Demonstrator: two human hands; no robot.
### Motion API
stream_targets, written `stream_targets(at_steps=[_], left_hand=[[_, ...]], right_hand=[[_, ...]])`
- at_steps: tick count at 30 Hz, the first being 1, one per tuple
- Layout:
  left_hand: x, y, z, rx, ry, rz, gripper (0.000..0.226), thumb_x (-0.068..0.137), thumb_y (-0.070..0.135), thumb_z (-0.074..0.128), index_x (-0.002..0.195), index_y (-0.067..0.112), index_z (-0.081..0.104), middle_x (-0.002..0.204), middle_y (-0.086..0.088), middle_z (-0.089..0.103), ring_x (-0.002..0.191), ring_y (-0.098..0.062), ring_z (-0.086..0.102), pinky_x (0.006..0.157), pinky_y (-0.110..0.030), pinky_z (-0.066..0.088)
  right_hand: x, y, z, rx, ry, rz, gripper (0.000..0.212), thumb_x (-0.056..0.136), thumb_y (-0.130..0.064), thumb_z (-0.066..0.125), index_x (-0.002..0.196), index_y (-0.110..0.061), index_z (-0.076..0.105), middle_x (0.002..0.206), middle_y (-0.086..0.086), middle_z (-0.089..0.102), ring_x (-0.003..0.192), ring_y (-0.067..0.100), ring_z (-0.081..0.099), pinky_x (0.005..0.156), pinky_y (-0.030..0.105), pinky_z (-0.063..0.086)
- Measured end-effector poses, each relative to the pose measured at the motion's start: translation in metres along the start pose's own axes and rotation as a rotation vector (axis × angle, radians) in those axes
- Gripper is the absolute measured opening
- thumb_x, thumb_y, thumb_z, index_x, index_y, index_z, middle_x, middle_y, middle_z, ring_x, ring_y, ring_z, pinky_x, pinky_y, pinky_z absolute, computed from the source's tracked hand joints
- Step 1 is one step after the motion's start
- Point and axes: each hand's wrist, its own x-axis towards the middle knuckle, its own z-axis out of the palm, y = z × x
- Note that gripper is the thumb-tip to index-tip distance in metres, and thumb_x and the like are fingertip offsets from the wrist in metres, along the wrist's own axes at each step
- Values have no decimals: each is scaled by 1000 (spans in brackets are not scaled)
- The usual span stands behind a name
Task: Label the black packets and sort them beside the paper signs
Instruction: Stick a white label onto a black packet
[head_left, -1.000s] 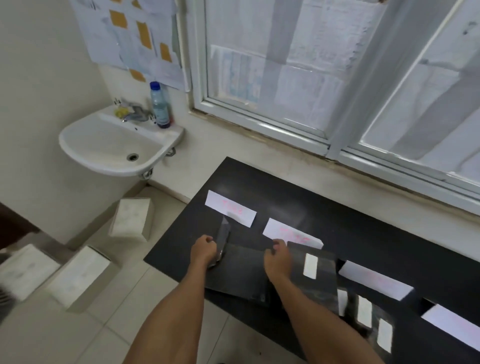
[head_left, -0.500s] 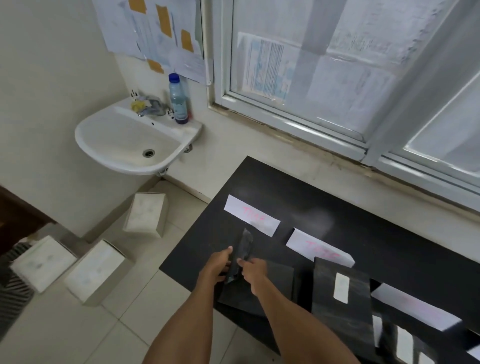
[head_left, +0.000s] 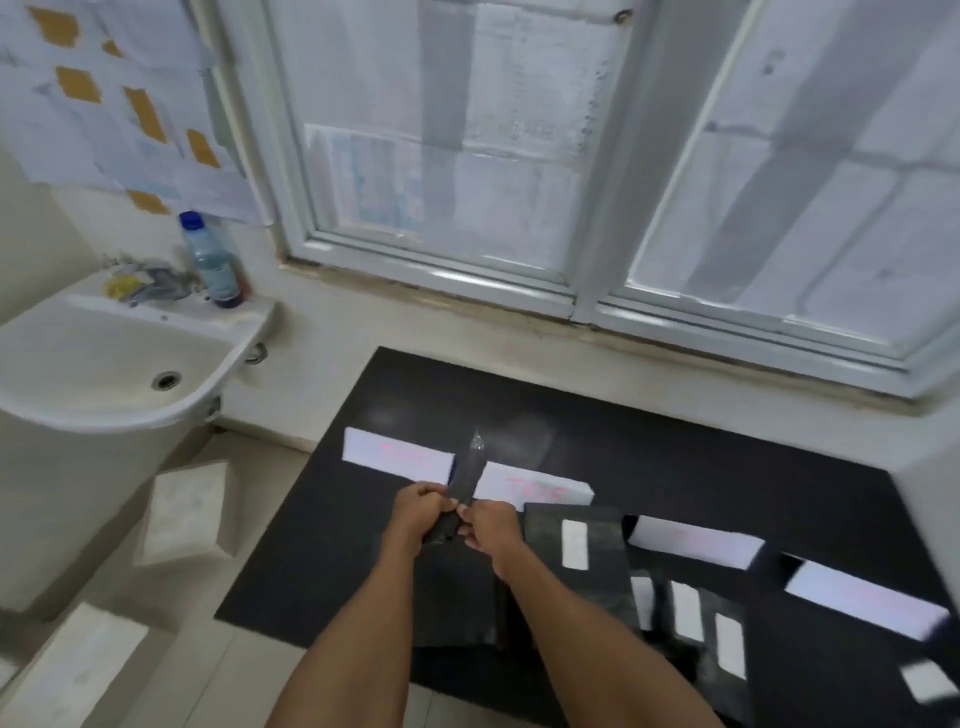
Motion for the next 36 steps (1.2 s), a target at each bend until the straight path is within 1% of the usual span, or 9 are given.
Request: stream_targets(at_steps=[2,6,9,12,17,21,24,30,36], left_hand=[[-7,8,40,12,-76,13,24,82,-9,63,105,0,64,100,-23,67,87,-31,65,80,-45,57],[-28,14,136,81,-240,24,26,82,-13,59,107,-9,66,104,-29,67,95,-41,66,87,-51,55],[-51,9,217,178,-344,41,27,82,-12,60,107,-7,68,102,-24,69,98,-39,65,89,-52,54],[-77,-5,295,235,-443,53,33,80,-18,59,112,-11,64,107,-29,67,95,-37,65,93,-52,52],[-109,-41,403,359,-598,2,32,79,-17,59,110,-8,66,101,-24,69,93,-38,66,89,-56,53],[-126,-67,472,467,-654,-36,38,76,-14,64,111,-1,68,106,-21,69,99,-39,66,89,-48,56],[-135,-78,503,526,-668,-47,30,76,-11,64,99,8,70,92,-11,70,81,-24,66,63,-27,54],[-133,-100,557,554,-609,-83,31,72,-11,63,91,12,73,102,-14,69,87,-26,63,62,-27,49],[-125,-106,580,597,-593,-128,31,75,-7,62,89,19,71,97,-2,63,84,-16,55,58,-25,42]], right_hand=[[-7,0,-41,30,50,-62,13,93,-11,58,86,-4,67,78,7,64,65,12,61,59,22,47],[-28,9,-137,114,169,-136,11,89,-6,62,84,-13,69,75,6,67,58,11,62,53,19,47],[-42,26,-216,173,299,-126,12,86,-6,66,97,-9,69,91,16,69,77,24,64,71,34,56],[-54,54,-294,269,423,-90,23,84,1,65,107,1,66,103,27,68,85,32,64,86,49,56],[-81,110,-411,311,584,-19,23,84,-2,65,107,1,67,97,20,68,81,25,60,71,30,49],[-92,163,-496,234,747,88,21,82,-5,63,102,-4,72,107,18,71,94,31,66,89,37,52],[-97,193,-539,125,821,176,26,81,-8,59,104,-5,72,110,14,70,107,32,63,91,33,49],[-77,224,-609,-11,884,230,28,85,-8,52,110,-10,66,116,10,67,110,30,60,86,28,43],[-45,234,-635,101,851,239,47,86,-4,58,133,-3,51,133,16,57,124,31,52,100,29,39]])
